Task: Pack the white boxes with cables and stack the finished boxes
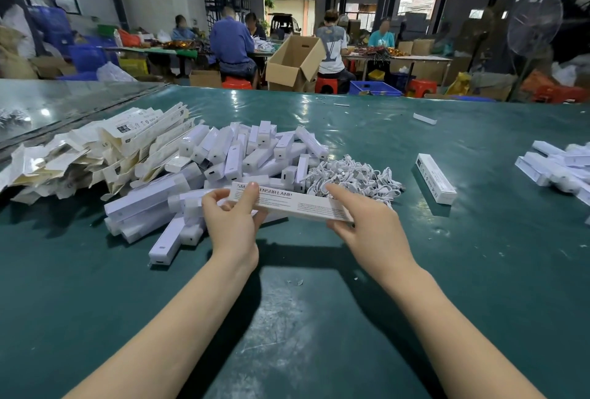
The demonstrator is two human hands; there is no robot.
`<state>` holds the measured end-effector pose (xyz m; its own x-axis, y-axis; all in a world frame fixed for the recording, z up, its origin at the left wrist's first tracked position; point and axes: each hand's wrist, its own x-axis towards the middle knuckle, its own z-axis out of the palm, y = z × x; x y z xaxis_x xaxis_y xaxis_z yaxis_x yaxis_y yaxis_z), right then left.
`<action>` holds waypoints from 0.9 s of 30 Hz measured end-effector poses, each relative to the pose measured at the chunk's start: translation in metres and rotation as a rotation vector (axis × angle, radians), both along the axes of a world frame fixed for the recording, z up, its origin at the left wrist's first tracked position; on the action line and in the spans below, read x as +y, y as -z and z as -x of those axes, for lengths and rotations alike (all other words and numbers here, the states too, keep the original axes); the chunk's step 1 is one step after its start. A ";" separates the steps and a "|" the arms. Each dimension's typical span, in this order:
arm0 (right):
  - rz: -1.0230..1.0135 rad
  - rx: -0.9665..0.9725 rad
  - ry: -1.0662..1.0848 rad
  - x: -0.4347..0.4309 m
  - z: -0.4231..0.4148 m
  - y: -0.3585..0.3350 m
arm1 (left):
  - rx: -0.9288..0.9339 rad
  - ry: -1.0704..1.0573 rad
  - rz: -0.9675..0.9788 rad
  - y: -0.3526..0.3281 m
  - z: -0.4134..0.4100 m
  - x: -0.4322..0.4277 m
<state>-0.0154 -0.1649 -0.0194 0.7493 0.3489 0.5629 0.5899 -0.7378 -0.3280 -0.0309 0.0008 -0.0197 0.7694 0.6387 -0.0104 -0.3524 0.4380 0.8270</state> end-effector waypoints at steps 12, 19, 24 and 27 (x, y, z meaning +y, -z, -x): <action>-0.714 -0.031 0.404 -0.032 -0.050 -0.002 | -0.085 0.260 -0.386 0.012 0.001 -0.017; -0.716 0.289 0.875 -0.087 -0.094 0.018 | -0.008 0.349 -0.452 0.019 -0.003 -0.017; -0.742 0.405 0.733 -0.086 -0.104 0.014 | -0.012 0.379 -0.498 0.024 -0.008 -0.016; -0.751 0.416 0.628 -0.080 -0.101 0.017 | 0.001 0.434 -0.491 0.026 -0.008 -0.016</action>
<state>0.0852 -0.2448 -0.0363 0.8572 -0.4981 0.1309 -0.0900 -0.3952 -0.9142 -0.0232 -0.0157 -0.0460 0.9585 0.2008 0.2023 -0.2275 0.1112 0.9674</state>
